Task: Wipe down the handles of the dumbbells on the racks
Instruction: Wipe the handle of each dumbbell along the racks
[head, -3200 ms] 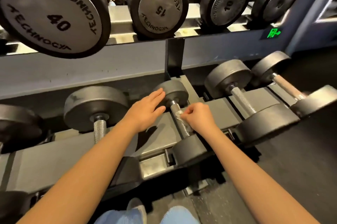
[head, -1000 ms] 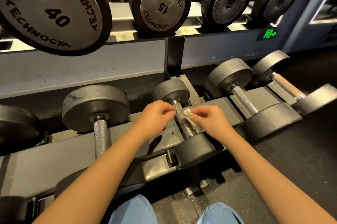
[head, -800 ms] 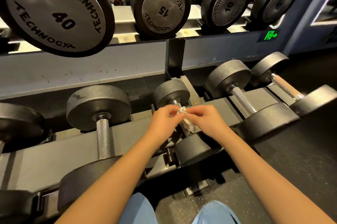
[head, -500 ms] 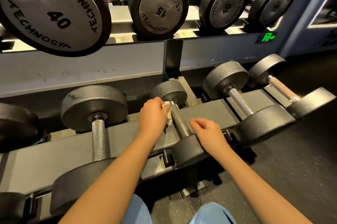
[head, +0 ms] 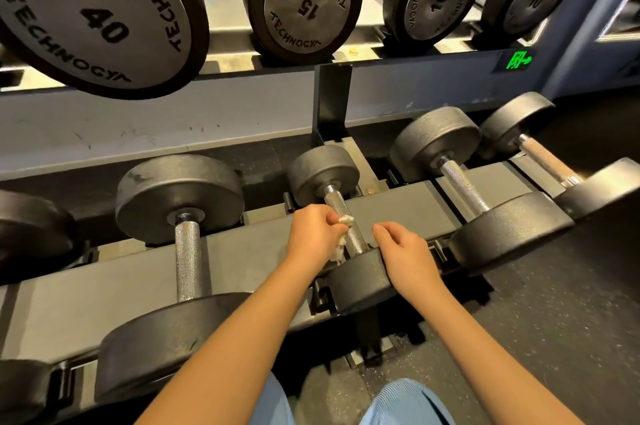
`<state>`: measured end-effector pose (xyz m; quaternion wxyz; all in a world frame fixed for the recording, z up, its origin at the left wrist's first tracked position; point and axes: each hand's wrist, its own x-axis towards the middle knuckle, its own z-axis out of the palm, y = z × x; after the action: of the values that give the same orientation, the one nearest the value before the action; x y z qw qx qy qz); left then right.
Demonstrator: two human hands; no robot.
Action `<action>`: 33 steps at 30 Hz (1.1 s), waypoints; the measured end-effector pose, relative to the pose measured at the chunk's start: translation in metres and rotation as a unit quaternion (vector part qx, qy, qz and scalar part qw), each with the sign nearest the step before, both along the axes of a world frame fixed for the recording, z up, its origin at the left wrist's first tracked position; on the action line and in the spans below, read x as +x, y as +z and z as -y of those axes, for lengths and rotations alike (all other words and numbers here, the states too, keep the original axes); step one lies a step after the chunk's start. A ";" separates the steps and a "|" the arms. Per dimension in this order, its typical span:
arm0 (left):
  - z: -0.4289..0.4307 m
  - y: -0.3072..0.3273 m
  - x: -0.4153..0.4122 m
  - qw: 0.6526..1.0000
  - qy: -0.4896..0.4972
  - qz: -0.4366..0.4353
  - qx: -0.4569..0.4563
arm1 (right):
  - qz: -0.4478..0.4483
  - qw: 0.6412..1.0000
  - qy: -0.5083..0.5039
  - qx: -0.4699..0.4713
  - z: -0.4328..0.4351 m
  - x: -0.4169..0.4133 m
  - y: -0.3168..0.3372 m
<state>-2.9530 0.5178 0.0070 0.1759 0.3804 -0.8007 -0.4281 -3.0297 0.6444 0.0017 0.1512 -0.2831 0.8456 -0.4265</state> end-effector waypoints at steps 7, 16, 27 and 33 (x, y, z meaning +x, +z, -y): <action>0.006 0.002 -0.020 0.990 0.117 -0.073 -0.030 | 0.017 1.000 -0.004 -0.013 0.000 0.000 0.002; -0.011 -0.001 -0.008 0.999 0.038 0.038 -0.004 | 0.020 0.999 -0.009 -0.031 0.000 0.002 0.002; 0.006 0.007 -0.022 0.988 0.144 -0.054 -0.030 | 0.013 0.999 -0.019 -0.034 0.000 0.002 0.000; -0.002 0.003 -0.018 0.994 0.069 -0.029 -0.075 | 0.010 0.999 -0.021 -0.037 0.000 -0.002 -0.003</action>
<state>-2.9706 0.5194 0.0096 0.2566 0.4077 -0.7969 -0.3645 -3.0320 0.6444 -0.0015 0.1396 -0.2662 0.8336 -0.4634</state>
